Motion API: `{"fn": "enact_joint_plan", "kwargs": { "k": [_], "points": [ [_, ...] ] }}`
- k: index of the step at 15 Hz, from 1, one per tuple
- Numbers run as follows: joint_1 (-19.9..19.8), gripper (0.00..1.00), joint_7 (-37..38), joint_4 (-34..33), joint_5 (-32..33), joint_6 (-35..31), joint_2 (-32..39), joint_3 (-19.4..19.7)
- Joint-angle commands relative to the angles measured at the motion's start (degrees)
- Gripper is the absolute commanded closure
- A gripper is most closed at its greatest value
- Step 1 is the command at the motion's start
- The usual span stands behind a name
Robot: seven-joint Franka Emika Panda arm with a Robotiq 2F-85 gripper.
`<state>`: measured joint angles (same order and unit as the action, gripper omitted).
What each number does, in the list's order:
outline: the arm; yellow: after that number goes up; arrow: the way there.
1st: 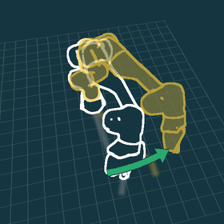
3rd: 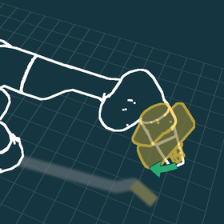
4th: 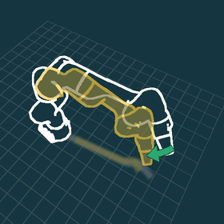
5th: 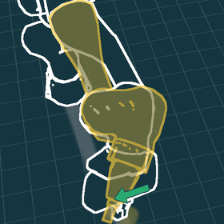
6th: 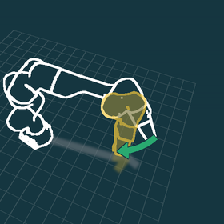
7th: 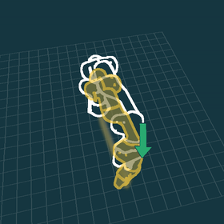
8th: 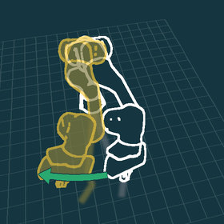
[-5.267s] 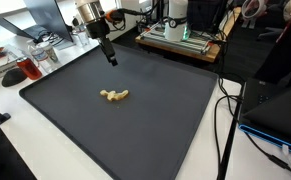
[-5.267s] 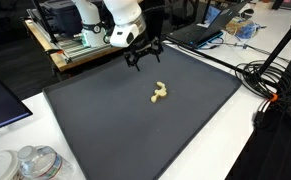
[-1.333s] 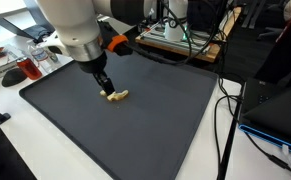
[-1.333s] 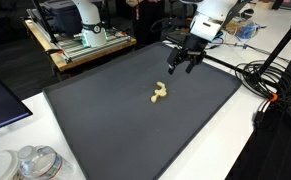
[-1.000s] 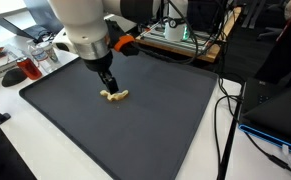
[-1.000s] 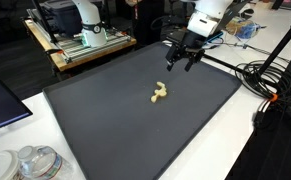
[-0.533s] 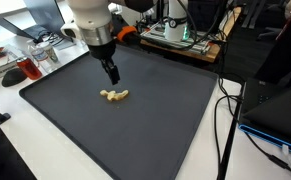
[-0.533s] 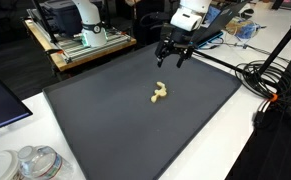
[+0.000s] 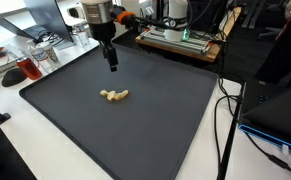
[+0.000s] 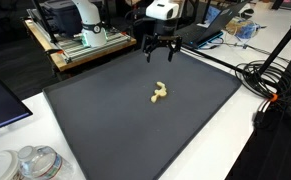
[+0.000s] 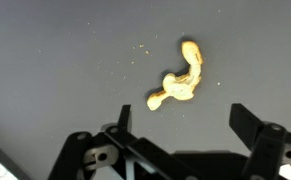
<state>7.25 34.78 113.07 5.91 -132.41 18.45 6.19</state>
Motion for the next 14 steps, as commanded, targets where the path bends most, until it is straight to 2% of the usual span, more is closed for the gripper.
{"fn": "enact_joint_plan", "kwargs": {
  "k": [1,5,9,14],
  "points": [
    [-3.1,0.0,-5.0,9.5,-4.6,-6.2,-7.5,-1.7],
    [-5.5,0.0,-14.6,14.9,-11.1,-10.8,-11.5,-3.1],
    [-7.1,0.0,-23.9,17.4,-17.8,-11.4,-13.7,-4.4],
    [-7.3,0.0,-30.3,20.2,-21.2,-11.9,-16.3,-4.9]
  ]
}}
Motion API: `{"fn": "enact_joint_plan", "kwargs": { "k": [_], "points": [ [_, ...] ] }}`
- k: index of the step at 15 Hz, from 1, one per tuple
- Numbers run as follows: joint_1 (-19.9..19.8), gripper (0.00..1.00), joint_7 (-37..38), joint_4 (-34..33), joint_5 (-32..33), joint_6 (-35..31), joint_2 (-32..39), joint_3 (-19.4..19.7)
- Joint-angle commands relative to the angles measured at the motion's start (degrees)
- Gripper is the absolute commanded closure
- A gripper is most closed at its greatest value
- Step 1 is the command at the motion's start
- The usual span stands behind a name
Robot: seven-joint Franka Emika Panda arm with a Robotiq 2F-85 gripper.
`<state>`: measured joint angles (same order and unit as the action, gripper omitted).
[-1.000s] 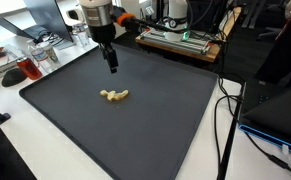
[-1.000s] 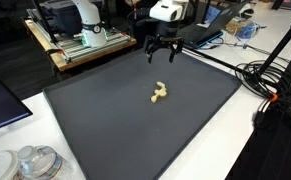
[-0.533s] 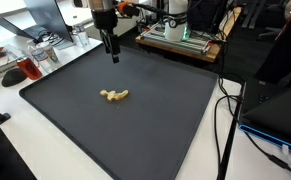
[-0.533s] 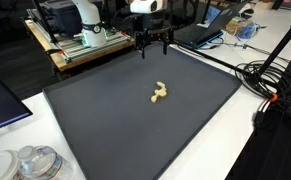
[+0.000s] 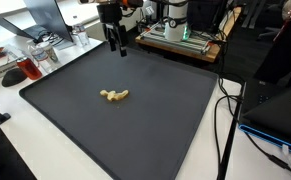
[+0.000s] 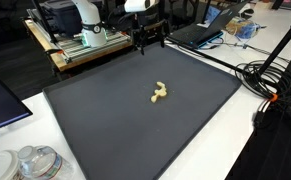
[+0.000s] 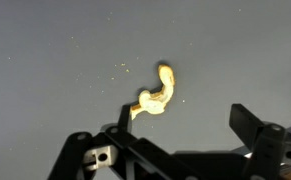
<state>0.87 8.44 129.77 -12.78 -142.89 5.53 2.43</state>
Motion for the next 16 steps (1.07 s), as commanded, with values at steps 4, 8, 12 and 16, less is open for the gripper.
{"fn": "enact_joint_plan", "kwargs": {
  "k": [4,8,12,16],
  "points": [
    [-0.6,0.0,-5.4,5.5,-1.8,-2.5,-5.5,-1.4],
    [-0.4,0.0,-6.7,7.2,-2.8,-3.9,-7.9,-1.6],
    [-0.7,0.0,-5.2,8.1,1.8,-0.1,-11.4,-1.2],
    [-1.4,0.0,-3.2,9.5,7.1,3.3,-16.3,-1.2]
  ]
}}
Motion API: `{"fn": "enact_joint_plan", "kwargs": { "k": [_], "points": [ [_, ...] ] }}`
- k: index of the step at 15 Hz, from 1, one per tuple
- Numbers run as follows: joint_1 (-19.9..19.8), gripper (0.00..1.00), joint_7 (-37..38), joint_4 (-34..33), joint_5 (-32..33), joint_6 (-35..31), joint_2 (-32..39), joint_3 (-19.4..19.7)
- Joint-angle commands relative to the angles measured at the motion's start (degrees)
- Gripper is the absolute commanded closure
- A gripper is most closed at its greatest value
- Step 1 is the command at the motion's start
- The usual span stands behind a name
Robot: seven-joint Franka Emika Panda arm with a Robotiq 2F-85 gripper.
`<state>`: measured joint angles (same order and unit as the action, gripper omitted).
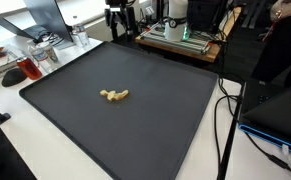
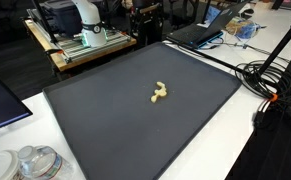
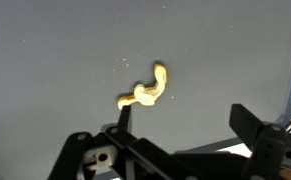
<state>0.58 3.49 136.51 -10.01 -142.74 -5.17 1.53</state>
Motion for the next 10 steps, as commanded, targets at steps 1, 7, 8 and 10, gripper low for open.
{"fn": "enact_joint_plan", "kwargs": {
  "k": [1,7,8,10],
  "points": [
    [-1.3,0.0,1.8,2.9,5.3,4.2,-6.7,-0.3],
    [-1.3,0.0,1.4,1.7,6.5,5.7,-7.1,-0.3],
    [-1.3,0.0,1.4,1.8,6.5,5.8,-7.2,-0.3],
    [-1.3,0.0,1.4,1.9,6.6,5.8,-7.2,-0.3]
  ]
}}
